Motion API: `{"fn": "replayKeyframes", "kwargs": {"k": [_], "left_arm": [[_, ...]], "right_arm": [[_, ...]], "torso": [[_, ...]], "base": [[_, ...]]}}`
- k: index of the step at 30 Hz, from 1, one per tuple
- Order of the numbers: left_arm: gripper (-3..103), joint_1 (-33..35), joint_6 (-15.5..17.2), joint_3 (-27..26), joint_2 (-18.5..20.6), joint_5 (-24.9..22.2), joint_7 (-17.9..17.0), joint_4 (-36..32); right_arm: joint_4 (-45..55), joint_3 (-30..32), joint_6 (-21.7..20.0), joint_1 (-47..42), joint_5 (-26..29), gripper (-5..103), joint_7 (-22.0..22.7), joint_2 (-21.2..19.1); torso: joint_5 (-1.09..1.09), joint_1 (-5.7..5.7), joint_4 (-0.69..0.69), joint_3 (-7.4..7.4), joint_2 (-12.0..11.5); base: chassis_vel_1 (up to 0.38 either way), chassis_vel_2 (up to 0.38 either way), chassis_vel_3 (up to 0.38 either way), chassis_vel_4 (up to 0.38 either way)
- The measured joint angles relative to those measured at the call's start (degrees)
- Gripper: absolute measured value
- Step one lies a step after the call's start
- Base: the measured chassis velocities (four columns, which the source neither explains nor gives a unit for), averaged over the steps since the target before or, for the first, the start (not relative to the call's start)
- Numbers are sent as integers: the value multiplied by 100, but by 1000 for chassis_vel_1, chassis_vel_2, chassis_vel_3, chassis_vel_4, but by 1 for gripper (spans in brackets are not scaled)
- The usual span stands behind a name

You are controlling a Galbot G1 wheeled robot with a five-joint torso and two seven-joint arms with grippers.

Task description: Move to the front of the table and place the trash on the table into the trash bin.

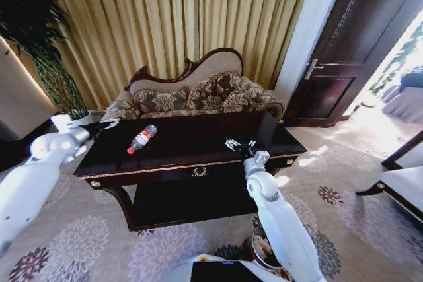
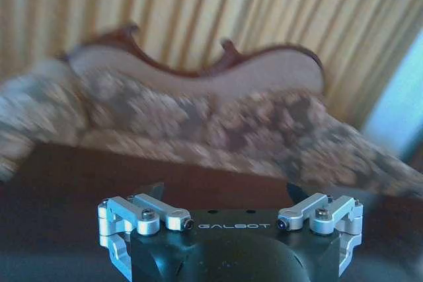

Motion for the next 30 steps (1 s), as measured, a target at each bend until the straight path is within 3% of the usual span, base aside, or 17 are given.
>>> {"fn": "replayKeyframes", "kwargs": {"k": [2, 3, 4, 11, 13, 20, 27, 30], "left_arm": [[100, -347, 246, 301, -52, -109, 260, 138], [100, -634, 462, 505, -112, -120, 683, 273], [100, -751, 517, 615, -141, -122, 796, 321], [100, -1226, 781, 1242, -295, 39, 773, 633], [100, -1392, 797, 1578, -279, 140, 472, 713], [100, -1635, 797, 2002, -179, 427, 315, 858], [100, -1710, 788, 2211, -179, 545, 409, 960], [100, -1933, 774, 2393, -392, 744, 784, 1325]], "right_arm": [[-18, 56, 36, -45, -28, 100, 0, 24], [-43, 86, 64, -62, -49, 100, -1, 42], [-56, 95, 74, -63, -54, 100, 0, 51], [-134, 143, 125, -48, -77, 100, 0, 91], [-213, 148, 182, -35, -119, 100, 0, 108], [-333, 139, 238, -15, -183, 100, 0, 185], [-360, 76, 260, 10, -227, 100, -1, 243], [-343, -20, 246, 168, -208, 100, 36, 146]], "torso": [[1, 0, -3, 0, 0], [2, 0, -1, 0, 0], [2, 0, 0, 0, 0], [0, 0, -1, 0, 0], [0, 0, 0, 0, 0], [0, 0, 0, 0, 0], [0, 0, 0, 0, 0], [1, 0, 0, -1, 1]], "base": [[0, 0, 0, 0], [0, 0, 0, 0], [0, 0, 0, 0], [0, 0, 0, 0], [0, 0, 0, 0], [0, 0, 0, 0], [0, 0, 0, 0], [0, 0, 0, 0]]}}
